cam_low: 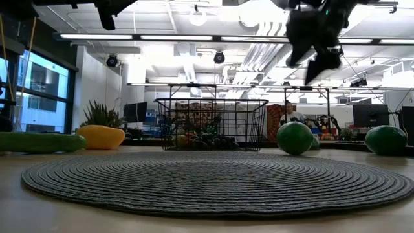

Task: Build produce basket
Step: Put the green lime into the black wire basket

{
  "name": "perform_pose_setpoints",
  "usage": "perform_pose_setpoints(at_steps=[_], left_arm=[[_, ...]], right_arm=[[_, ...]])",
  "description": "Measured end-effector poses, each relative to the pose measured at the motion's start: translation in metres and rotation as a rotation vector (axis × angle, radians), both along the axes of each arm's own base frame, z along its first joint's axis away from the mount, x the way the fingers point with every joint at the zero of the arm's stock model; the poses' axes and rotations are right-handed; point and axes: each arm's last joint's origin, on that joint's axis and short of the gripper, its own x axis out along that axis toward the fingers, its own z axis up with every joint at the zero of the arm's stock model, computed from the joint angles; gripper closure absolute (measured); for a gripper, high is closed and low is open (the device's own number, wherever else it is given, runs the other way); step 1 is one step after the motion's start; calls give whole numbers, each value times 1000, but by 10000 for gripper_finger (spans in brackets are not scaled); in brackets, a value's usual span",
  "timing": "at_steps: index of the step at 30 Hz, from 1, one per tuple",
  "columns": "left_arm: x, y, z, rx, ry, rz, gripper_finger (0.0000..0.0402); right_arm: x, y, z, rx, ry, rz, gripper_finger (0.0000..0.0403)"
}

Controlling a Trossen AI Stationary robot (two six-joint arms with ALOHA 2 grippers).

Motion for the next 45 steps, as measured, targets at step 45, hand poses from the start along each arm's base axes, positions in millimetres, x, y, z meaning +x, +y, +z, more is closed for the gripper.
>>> perform_pose_setpoints(at_steps=[45], left_arm=[[1, 0, -3, -12, 25, -2, 209]], right_arm=[[65, -18, -113, 123, 388, -340, 13]])
